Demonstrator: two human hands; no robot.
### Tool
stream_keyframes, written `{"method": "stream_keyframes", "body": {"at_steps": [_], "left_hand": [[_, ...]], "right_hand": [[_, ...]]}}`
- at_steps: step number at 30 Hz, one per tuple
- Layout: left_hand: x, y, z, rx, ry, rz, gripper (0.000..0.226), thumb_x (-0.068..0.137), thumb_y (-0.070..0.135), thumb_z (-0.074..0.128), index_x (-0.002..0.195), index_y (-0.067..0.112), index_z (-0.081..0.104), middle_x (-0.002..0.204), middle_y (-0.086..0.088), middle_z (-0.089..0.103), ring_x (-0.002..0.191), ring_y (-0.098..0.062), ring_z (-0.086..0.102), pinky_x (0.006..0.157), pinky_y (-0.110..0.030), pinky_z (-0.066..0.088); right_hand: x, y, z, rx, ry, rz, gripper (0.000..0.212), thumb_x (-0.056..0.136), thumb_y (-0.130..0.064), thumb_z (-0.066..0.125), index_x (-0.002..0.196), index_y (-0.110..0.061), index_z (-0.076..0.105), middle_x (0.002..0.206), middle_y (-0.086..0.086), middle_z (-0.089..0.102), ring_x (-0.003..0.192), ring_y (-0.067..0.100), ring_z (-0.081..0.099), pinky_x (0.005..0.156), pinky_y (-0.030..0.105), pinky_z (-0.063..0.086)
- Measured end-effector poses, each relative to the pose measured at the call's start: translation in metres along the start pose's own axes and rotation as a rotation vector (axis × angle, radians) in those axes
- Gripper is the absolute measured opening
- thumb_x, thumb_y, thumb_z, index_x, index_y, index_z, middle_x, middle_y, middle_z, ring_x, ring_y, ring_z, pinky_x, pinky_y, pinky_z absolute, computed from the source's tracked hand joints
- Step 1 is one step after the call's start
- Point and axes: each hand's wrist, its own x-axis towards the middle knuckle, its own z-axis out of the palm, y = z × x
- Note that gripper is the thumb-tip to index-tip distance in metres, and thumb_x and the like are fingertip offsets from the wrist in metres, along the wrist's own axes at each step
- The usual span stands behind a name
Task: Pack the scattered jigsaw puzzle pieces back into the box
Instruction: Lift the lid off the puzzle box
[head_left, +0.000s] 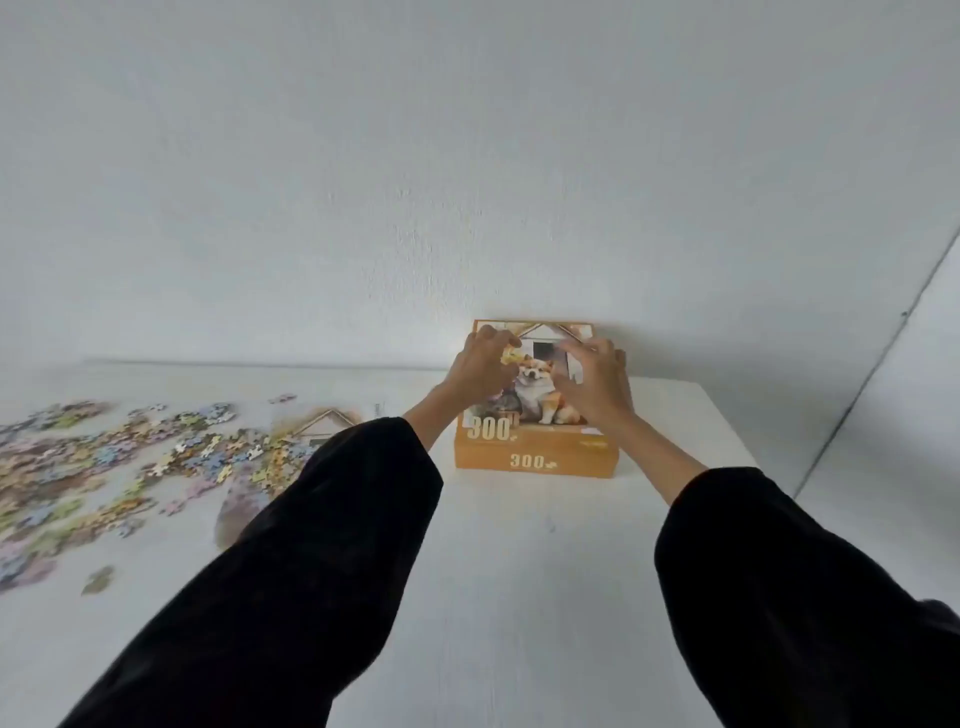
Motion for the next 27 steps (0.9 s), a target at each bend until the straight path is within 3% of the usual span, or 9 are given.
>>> {"method": "stream_keyframes", "body": {"at_steps": [8, 12, 17, 23, 27], "left_hand": [[-0.017, -0.031, 0.046, 0.048, -0.032, -0.186, 0.046, 0.090, 0.037, 0.052, 0.133, 0.025, 0.042, 0.145, -0.015, 0.019, 0.135, -0.035, 0.019, 0.106, -0.049, 0.028], [-0.018, -0.037, 0.051, -0.116, -0.021, -0.271, 0.058, 0.084, 0.045, 0.059, 0.137, 0.031, 0.038, 0.148, -0.017, 0.011, 0.134, -0.039, 0.024, 0.108, -0.047, 0.030], [-0.015, -0.040, 0.047, -0.249, -0.048, -0.326, 0.069, 0.081, 0.048, 0.062, 0.141, 0.032, 0.031, 0.140, -0.016, 0.027, 0.122, -0.032, 0.043, 0.100, -0.034, 0.037], [-0.017, -0.036, 0.046, -0.329, -0.013, -0.348, 0.070, 0.078, 0.043, 0.068, 0.140, 0.030, 0.037, 0.133, -0.015, 0.035, 0.120, -0.028, 0.044, 0.086, -0.022, 0.033], [-0.025, -0.031, 0.044, -0.325, 0.010, -0.336, 0.072, 0.077, 0.042, 0.069, 0.140, 0.028, 0.037, 0.131, -0.015, 0.038, 0.119, -0.029, 0.044, 0.091, -0.024, 0.035]], "right_hand": [[-0.020, 0.022, 0.024, -0.075, -0.071, 0.144, 0.059, 0.080, -0.045, 0.061, 0.134, -0.031, 0.042, 0.145, 0.014, 0.018, 0.130, 0.035, 0.021, 0.100, 0.043, 0.034], [-0.022, 0.029, 0.025, 0.085, -0.150, 0.336, 0.071, 0.075, -0.055, 0.064, 0.137, -0.036, 0.035, 0.148, 0.014, 0.010, 0.135, 0.037, 0.019, 0.105, 0.044, 0.030], [-0.016, 0.034, 0.026, 0.154, -0.187, 0.372, 0.076, 0.073, -0.056, 0.065, 0.139, -0.037, 0.031, 0.137, 0.017, 0.036, 0.124, 0.033, 0.042, 0.092, 0.035, 0.037], [-0.015, 0.035, 0.026, 0.243, -0.146, 0.373, 0.075, 0.070, -0.052, 0.071, 0.136, -0.034, 0.040, 0.139, 0.012, 0.043, 0.130, 0.027, 0.037, 0.098, 0.036, 0.036], [-0.022, 0.033, 0.021, 0.263, -0.130, 0.359, 0.075, 0.068, -0.050, 0.073, 0.135, -0.033, 0.043, 0.140, 0.009, 0.044, 0.132, 0.028, 0.036, 0.102, 0.038, 0.034]]}}
